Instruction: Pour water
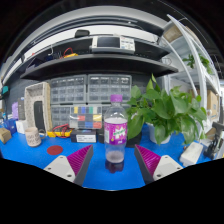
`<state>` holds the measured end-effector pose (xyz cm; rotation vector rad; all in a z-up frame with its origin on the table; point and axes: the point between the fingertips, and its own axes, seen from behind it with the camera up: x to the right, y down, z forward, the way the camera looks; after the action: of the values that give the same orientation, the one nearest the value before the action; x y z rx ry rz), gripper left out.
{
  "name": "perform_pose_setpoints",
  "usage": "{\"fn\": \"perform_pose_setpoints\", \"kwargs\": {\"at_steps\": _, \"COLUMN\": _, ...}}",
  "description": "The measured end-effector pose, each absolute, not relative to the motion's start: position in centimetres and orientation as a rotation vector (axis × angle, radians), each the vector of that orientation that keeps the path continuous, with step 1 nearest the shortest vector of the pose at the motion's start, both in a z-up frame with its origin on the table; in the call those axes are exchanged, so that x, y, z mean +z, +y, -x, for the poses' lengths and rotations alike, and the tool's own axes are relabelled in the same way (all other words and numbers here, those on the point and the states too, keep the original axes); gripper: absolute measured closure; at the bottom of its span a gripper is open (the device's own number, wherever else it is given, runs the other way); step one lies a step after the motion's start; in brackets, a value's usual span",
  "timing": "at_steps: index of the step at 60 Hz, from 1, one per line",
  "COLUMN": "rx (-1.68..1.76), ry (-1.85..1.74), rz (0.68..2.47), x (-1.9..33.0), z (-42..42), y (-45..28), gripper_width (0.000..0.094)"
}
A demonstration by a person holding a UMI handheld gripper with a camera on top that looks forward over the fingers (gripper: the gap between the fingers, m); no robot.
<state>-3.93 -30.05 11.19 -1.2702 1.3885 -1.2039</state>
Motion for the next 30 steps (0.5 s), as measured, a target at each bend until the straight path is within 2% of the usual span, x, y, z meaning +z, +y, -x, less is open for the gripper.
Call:
{"fn": "perform_pose_setpoints", "kwargs": {"at_steps": 12, "rx": -1.247, "ry": 1.337, "rz": 1.327, "x": 11.4, "z": -1.5, "y": -30.9, "gripper_width": 0.008}}
{"fn": "perform_pose_setpoints", "kwargs": {"at_steps": 17, "rx": -1.242, "ry": 1.325, "rz": 1.317, "x": 11.9, "z": -3.1, "y": -30.7, "gripper_width": 0.0116}}
{"fn": "perform_pose_setpoints", "kwargs": {"at_steps": 23, "rx": -1.242, "ry": 1.324, "rz": 1.291, "x": 12.3, "z": -4.4, "y": -30.5, "gripper_width": 0.0201}}
{"fn": "perform_pose_setpoints", "kwargs": {"at_steps": 24, "rx": -1.243, "ry": 1.327, "rz": 1.289, "x": 12.3, "z": -4.5, "y": -30.6, "gripper_width": 0.0273}}
{"fn": "perform_pose_setpoints", "kwargs": {"at_steps": 25, "rx": -1.246, "ry": 1.329, "rz": 1.288, "x": 12.3, "z": -4.6, "y": -30.7, "gripper_width": 0.0255}}
{"fn": "perform_pose_setpoints", "kwargs": {"at_steps": 26, "rx": -1.253, "ry": 1.331, "rz": 1.285, "x": 12.3, "z": -4.7, "y": -30.8, "gripper_width": 0.0284}}
{"fn": "perform_pose_setpoints", "kwargs": {"at_steps": 28, "rx": -1.273, "ry": 1.328, "rz": 1.273, "x": 12.6, "z": -4.8, "y": -31.0, "gripper_width": 0.0412}}
{"fn": "perform_pose_setpoints", "kwargs": {"at_steps": 30, "rx": -1.268, "ry": 1.327, "rz": 1.272, "x": 12.7, "z": -5.1, "y": -31.0, "gripper_width": 0.0424}}
